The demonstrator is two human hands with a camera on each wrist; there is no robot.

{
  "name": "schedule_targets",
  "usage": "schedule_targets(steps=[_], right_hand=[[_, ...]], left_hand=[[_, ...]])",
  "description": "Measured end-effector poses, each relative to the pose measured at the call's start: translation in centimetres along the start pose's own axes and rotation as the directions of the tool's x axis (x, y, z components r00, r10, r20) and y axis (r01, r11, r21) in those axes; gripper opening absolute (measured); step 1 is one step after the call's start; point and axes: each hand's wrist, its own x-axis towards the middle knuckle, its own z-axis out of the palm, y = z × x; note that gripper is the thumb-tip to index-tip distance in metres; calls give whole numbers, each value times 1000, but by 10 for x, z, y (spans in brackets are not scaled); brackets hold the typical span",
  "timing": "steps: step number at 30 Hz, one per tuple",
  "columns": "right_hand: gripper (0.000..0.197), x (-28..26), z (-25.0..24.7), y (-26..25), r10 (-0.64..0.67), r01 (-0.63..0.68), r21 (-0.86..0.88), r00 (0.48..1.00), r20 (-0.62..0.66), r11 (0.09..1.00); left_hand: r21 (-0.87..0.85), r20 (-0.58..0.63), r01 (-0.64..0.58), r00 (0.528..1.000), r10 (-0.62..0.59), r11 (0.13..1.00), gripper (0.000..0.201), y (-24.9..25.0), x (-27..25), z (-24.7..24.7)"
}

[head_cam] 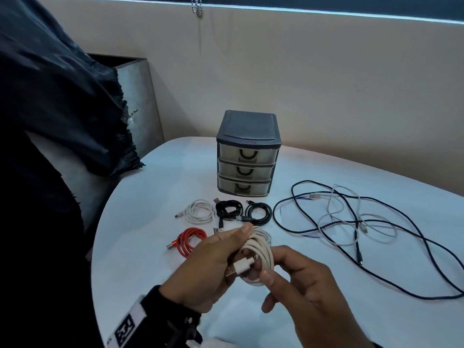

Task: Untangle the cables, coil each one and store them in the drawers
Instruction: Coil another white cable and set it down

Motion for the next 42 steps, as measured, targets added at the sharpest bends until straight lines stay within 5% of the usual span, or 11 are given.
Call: schedule_targets(steps=[6, 12, 22, 27, 31, 33, 35, 38, 40, 42], right_hand=[[50, 3, 2, 12, 21, -28, -70, 994, -107, 997], [44, 3, -1, 18, 45, -48, -315, 999, -18, 948], [27, 6, -24, 12, 183, -185, 77, 983, 30, 980], [26, 4, -25, 9, 100, -97, 122, 995, -18, 988], [25, 5, -24, 6, 12, -4, 118, 998, -63, 993], [25, 4, -25, 3, -26, 31, 124, 999, -45, 992], [26, 6, -30, 4, -40, 40, 158, 999, -3, 987], [28, 11, -31, 12, -16, -10, 408, 998, 60, 913], [42, 13, -27, 18, 18, -52, 571, 998, 66, 820], [33, 15, -19, 20, 42, -32, 520, 999, -7, 854]], left_hand=[[29, -86, 48, 995, -46, 998, 36, -9, 7, -2], [438, -34, -15, 999, 33, 899, 47, -16, 4, -5], [597, 77, -245, 965, 250, 764, 11, -12, -2, 1], [694, 72, -348, 905, 419, 631, 18, -16, -3, 9], [822, 133, -395, 834, 536, 410, 33, -24, -1, 10], [838, 146, -398, 823, 550, 373, 35, -24, -3, 11], [775, 110, -397, 850, 515, 491, 33, -21, -5, 15], [386, 117, -352, 936, 333, 853, 34, -10, -12, 29], [167, 157, -272, 956, 247, 948, 39, -8, -12, 36], [142, 80, -205, 977, 195, 968, 42, -7, -9, 36]])
